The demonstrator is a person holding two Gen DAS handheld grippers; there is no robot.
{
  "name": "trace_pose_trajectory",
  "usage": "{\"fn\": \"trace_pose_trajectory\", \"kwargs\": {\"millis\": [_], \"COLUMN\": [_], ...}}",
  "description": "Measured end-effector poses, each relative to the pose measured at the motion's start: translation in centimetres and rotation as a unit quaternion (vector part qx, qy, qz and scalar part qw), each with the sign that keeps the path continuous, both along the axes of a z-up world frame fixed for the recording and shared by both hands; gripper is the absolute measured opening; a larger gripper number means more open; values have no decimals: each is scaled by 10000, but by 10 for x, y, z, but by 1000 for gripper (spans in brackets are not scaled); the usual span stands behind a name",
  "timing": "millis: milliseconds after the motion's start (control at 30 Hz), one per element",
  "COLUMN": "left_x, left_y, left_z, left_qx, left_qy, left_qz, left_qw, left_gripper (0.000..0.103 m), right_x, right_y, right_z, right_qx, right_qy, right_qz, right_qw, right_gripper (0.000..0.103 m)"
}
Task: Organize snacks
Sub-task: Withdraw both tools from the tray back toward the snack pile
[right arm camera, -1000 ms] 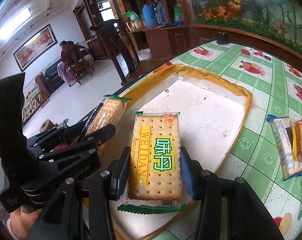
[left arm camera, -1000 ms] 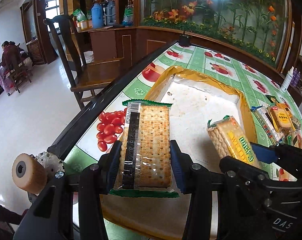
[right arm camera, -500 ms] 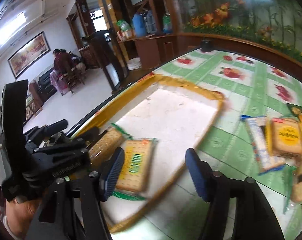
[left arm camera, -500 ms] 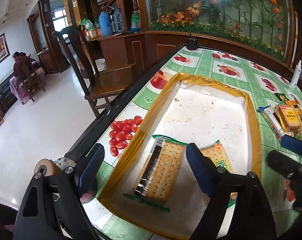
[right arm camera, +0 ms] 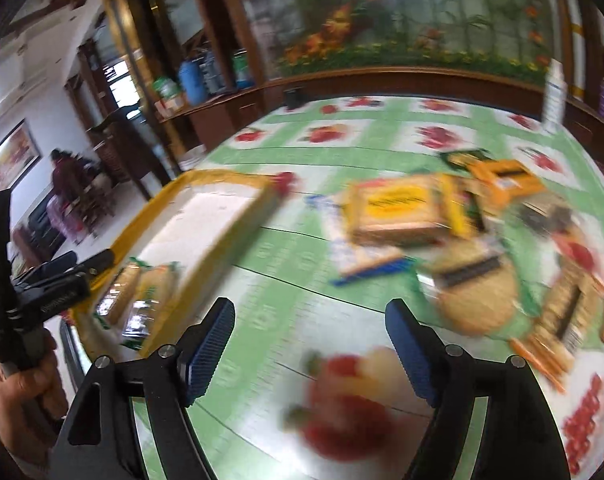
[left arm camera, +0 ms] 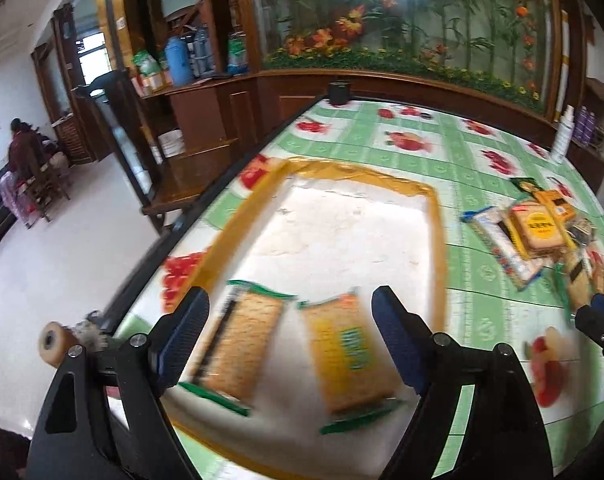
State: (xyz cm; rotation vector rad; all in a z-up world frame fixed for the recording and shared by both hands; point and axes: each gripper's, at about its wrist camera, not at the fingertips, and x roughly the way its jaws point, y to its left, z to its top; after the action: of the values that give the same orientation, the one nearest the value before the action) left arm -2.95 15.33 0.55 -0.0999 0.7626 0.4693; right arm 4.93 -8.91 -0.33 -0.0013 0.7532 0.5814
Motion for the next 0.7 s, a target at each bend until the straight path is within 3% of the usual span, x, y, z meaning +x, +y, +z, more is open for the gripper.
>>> {"fn": "trace_pose_trajectory", "kwargs": {"millis": [333, 700], "left_x": [37, 63], "left_y": [-70, -126], "left_z": [2, -2], "left_qx": [-383, -733], "left_qy": [62, 95], "left_qz": [-873, -1518], "left_qw": [9954, 9856], "left_gripper": [84, 84], "right_x": [13, 15], "right_y": [-90, -141], "right_z": [-17, -18], "right_qx": [44, -25], "right_qy": [210, 127], "right_qz": [-896, -1427], "right_qw": [9957, 9897], "right_gripper": [81, 86]}}
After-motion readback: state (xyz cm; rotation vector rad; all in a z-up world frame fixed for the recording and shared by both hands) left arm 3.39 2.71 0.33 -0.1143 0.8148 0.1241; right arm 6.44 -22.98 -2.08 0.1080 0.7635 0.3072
